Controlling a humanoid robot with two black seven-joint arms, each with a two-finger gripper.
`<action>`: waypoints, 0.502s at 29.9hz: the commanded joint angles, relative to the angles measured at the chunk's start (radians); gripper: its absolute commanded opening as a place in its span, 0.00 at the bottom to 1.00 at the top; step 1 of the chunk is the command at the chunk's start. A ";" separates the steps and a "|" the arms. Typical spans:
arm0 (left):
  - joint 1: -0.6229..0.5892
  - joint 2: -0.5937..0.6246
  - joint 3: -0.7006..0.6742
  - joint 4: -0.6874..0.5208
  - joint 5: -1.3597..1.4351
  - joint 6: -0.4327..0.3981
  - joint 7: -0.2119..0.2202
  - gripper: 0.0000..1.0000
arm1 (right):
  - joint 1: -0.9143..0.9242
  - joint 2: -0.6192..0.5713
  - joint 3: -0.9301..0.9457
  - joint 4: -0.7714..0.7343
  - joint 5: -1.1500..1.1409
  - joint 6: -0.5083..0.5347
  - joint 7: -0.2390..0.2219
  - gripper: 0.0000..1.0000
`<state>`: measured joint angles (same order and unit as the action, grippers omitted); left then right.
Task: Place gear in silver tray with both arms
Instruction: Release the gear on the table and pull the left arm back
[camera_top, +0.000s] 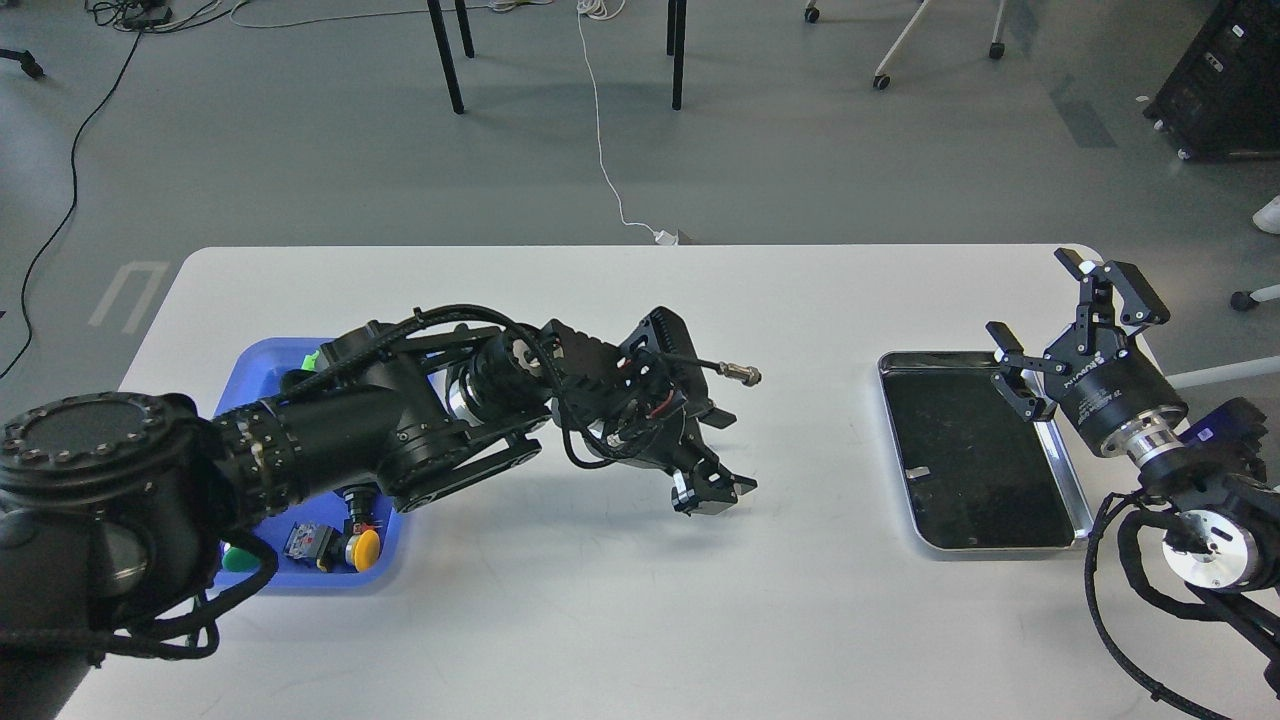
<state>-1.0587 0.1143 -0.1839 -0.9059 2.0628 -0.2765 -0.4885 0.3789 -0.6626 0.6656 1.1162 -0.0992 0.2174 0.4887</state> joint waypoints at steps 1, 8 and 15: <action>0.040 0.115 -0.097 -0.073 -0.292 0.005 0.000 0.97 | -0.001 0.000 -0.001 0.002 -0.001 0.003 0.000 0.99; 0.359 0.306 -0.294 -0.241 -1.048 0.048 0.000 0.98 | 0.000 0.001 -0.008 0.011 -0.010 0.005 0.000 0.99; 0.732 0.297 -0.685 -0.246 -1.155 0.037 0.000 0.98 | 0.009 0.000 -0.017 0.013 -0.062 0.007 0.000 0.99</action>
<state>-0.4584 0.4183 -0.7383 -1.1512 0.9205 -0.2364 -0.4885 0.3833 -0.6611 0.6513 1.1274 -0.1219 0.2240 0.4887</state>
